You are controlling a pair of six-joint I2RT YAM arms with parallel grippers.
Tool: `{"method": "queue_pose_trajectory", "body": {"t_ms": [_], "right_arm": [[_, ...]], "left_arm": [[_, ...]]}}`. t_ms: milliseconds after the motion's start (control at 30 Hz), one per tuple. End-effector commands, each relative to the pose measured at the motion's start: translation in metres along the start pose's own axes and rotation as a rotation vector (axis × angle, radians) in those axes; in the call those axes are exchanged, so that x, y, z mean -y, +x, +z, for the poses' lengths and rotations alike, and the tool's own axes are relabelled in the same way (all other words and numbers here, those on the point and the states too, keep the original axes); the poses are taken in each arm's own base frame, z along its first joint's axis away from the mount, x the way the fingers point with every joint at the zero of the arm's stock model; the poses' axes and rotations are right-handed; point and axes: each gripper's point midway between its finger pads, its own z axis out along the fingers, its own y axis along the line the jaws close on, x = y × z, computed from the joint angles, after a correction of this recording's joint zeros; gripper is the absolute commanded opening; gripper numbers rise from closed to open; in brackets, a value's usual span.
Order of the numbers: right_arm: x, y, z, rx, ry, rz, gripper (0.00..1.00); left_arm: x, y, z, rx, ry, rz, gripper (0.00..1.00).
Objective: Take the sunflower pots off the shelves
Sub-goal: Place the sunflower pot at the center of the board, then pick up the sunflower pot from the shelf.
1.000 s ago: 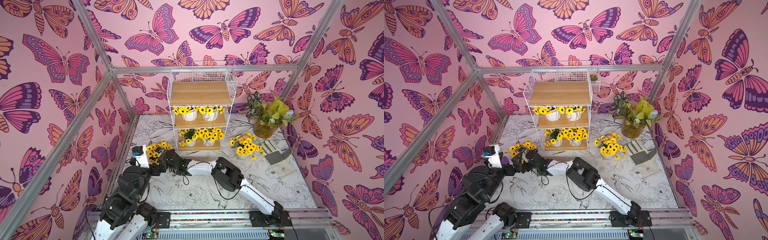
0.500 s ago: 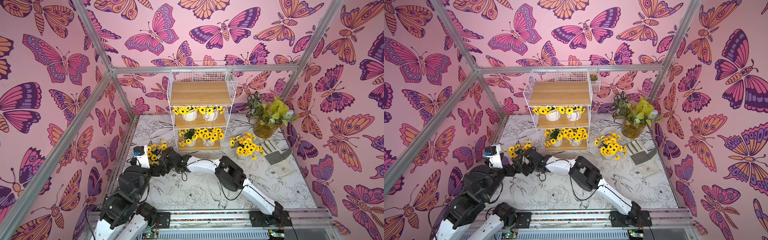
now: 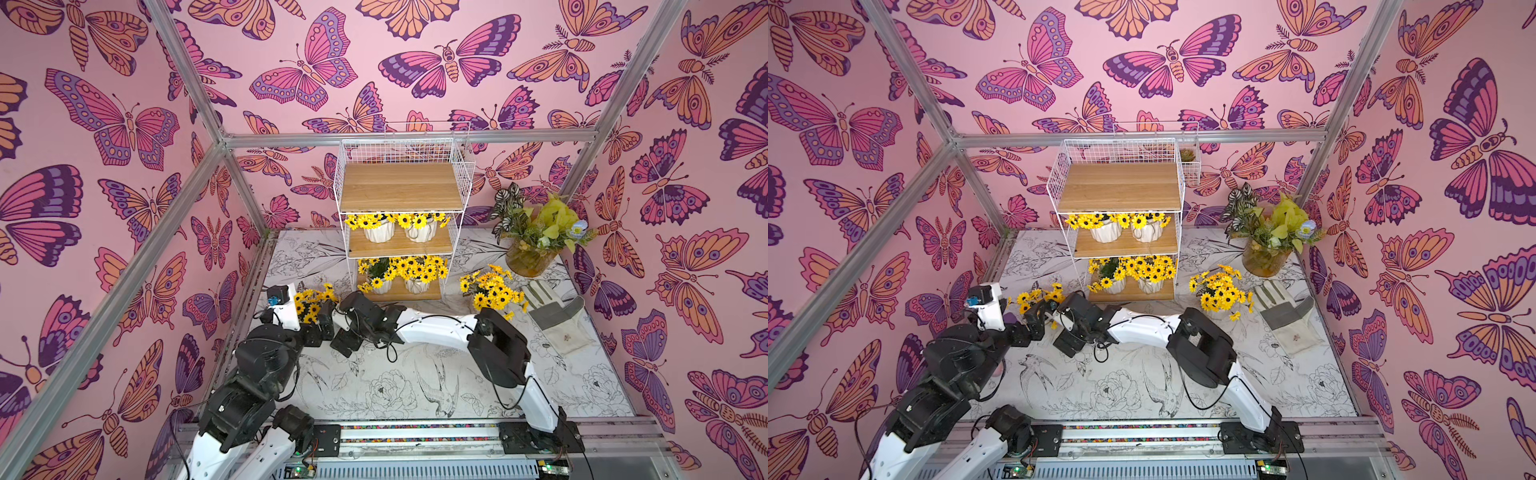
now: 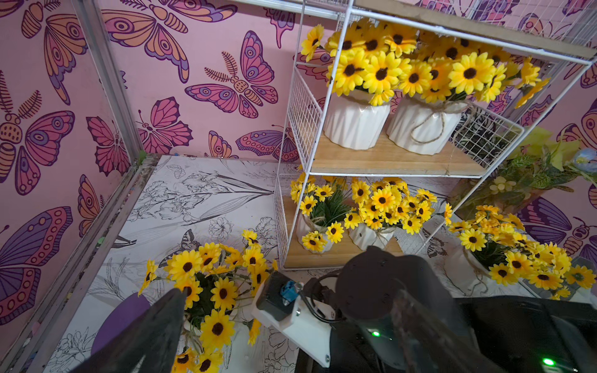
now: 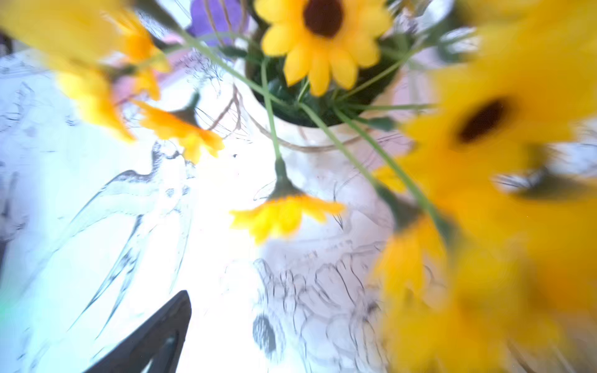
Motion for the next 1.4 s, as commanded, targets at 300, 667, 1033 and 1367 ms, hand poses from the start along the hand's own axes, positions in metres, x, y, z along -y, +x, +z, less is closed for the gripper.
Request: {"method": "queue_pose_trajectory", "body": {"t_ms": [300,667,1033,1367], "right_arm": [[0.066,0.011,-0.136,0.091,0.292,0.094,0.99],[0.106,0.045,-0.247,0.134,0.504,0.189,0.99],[0.117,0.060,-0.332,0.221,0.617,0.243,0.99],[0.123,0.076,-0.360,0.270,0.647,0.310,0.99]], "left_arm": [[0.049,-0.038,0.040,0.060,0.167,-0.006,1.00],[0.096,-0.041,0.084,0.029,0.311,-0.036,1.00],[0.167,-0.022,0.137,-0.018,0.409,0.095,1.00],[0.213,0.011,0.186,-0.047,0.485,0.152,1.00]]}}
